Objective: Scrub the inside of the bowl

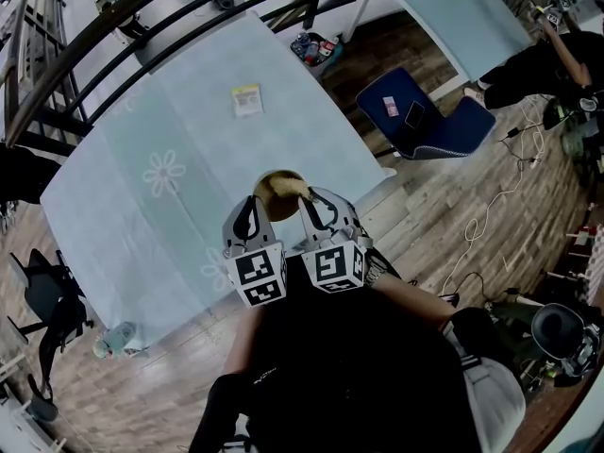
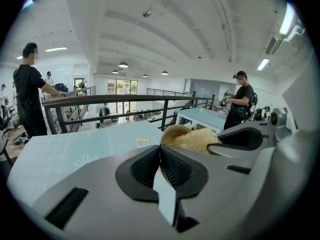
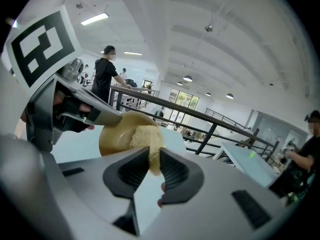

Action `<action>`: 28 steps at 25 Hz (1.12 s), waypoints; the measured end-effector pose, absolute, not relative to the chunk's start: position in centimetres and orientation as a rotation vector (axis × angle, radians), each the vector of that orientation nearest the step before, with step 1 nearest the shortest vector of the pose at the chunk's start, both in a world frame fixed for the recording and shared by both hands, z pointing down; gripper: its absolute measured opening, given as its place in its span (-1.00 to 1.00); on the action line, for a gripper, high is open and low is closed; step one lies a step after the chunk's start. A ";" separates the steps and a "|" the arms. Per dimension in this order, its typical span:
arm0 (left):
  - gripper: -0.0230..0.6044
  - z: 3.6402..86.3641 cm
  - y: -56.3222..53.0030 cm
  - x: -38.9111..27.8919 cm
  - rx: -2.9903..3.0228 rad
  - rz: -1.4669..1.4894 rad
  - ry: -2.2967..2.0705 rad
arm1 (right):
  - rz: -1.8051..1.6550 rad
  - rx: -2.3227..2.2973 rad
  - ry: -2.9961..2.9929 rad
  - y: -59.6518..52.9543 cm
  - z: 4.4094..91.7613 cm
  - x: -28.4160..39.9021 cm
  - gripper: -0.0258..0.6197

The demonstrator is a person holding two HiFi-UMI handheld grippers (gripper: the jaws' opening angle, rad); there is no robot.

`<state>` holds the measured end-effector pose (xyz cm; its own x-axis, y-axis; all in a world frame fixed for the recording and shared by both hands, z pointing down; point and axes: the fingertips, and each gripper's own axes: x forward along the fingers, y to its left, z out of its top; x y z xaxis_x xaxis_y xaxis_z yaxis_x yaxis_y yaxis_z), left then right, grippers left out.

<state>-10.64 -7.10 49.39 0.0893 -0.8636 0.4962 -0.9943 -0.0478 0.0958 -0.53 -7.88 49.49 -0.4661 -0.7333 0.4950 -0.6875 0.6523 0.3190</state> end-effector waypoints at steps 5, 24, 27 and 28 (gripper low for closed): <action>-0.86 49.8 -7.1 -10.8 1.941 0.419 -1.842 | -0.111 1.199 -2.293 -8.3 48.0 0.3 -0.70; -0.86 47.9 -8.2 -10.0 1.957 0.173 -1.952 | 0.118 1.046 -2.545 -6.4 47.2 -2.4 -0.71; -0.86 47.5 -8.3 -10.1 1.954 0.142 -1.955 | 0.129 1.015 -2.538 -6.1 47.4 -2.6 -0.72; -0.86 47.4 -8.3 -10.2 1.948 0.133 -1.957 | 0.119 1.000 -2.535 -5.9 47.5 -2.9 -0.72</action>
<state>-10.16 -8.32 47.40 0.0287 -0.9449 0.3260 -0.9804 0.0370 0.1936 -2.87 -5.89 47.54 -0.6580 -0.6349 0.4048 -0.6701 0.7390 0.0698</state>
